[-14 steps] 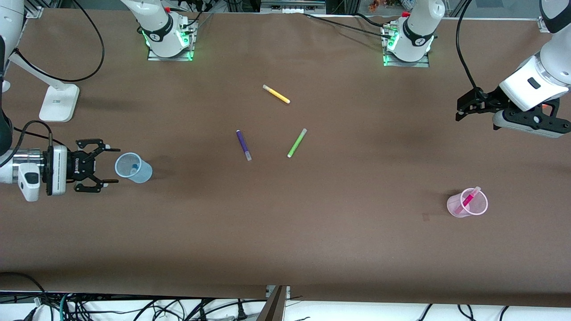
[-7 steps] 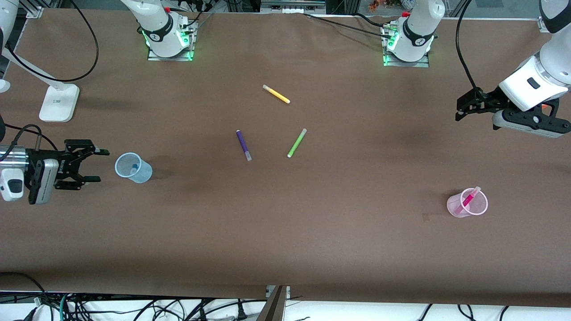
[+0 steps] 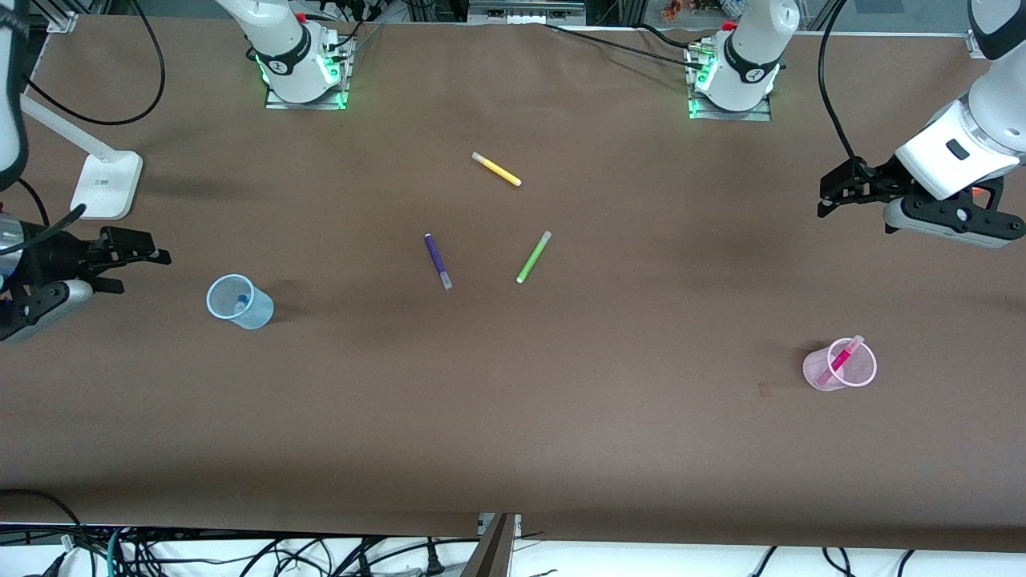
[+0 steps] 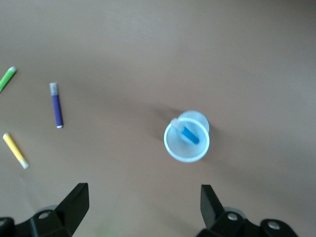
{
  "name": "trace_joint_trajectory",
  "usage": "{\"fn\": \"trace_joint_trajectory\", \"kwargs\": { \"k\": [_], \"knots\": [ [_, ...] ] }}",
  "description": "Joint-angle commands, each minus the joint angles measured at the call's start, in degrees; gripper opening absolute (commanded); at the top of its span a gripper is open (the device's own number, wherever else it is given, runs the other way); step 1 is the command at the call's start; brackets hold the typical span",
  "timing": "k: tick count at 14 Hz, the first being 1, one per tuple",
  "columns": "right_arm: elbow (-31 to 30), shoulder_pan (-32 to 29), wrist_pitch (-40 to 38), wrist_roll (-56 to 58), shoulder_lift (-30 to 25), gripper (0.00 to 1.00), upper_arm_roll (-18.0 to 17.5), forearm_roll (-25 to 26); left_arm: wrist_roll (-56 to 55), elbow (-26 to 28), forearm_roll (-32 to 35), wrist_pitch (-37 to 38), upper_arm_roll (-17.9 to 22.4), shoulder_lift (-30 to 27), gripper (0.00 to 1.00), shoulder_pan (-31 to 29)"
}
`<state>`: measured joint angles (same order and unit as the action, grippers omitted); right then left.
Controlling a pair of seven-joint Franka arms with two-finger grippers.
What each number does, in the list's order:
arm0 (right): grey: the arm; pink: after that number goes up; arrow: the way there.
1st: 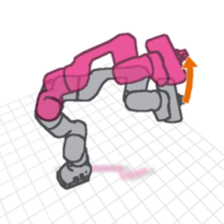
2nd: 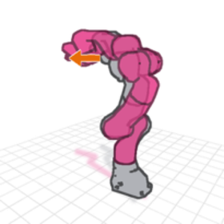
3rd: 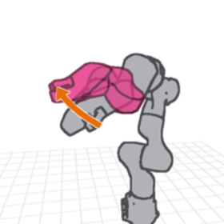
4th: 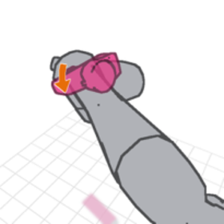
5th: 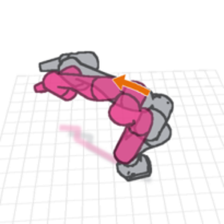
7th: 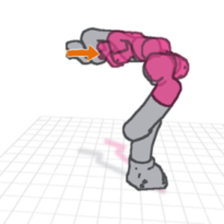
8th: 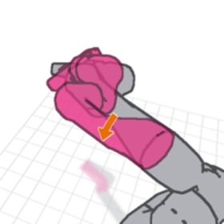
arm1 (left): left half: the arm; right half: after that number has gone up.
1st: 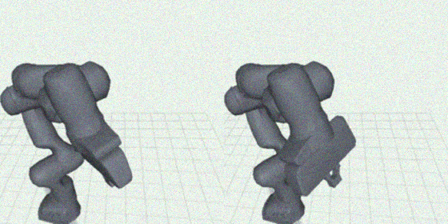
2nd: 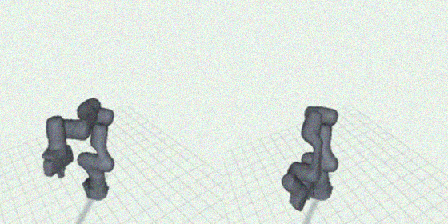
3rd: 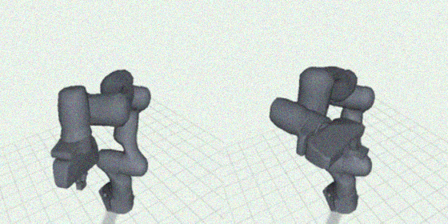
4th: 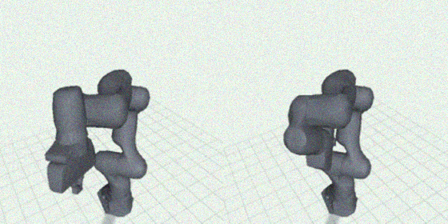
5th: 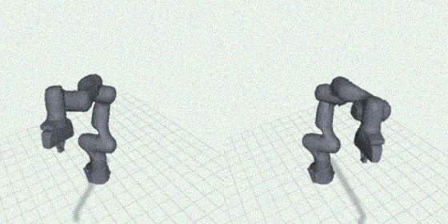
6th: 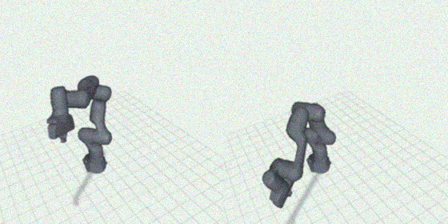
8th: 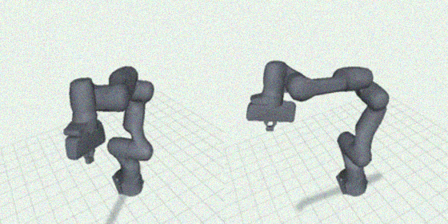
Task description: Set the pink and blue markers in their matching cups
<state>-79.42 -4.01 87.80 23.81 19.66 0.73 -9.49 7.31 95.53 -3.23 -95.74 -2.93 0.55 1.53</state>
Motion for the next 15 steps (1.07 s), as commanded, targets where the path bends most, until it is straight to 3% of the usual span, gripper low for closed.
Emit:
{"fn": "trace_joint_trajectory", "kwargs": {
  "k": [1, 4, 7, 15],
  "knots": [
    [-6.6, 1.5, -0.7, -14.8, -6.4, 1.00, -1.1, 3.5, 0.3, 0.6, 1.3, -0.1, -0.1, -0.7, 1.00, -0.1],
    [-12.6, 1.6, -0.9, -23.5, -12.4, 1.00, -4.7, 9.1, -1.1, 0.6, 1.4, -0.1, -0.2, -0.8, 1.00, -0.1],
    [-17.7, 1.5, -1.0, -29.7, -18.7, 1.00, -5.7, 9.3, -1.1, 0.6, 1.4, -0.1, -0.2, -0.8, 1.00, -0.1],
    [-18.0, 1.6, -0.8, -25.6, -21.0, 1.00, -0.1, 12.1, -1.1, 0.6, 1.4, -0.1, -0.2, -0.7, 1.00, -0.1]
  ]
}}
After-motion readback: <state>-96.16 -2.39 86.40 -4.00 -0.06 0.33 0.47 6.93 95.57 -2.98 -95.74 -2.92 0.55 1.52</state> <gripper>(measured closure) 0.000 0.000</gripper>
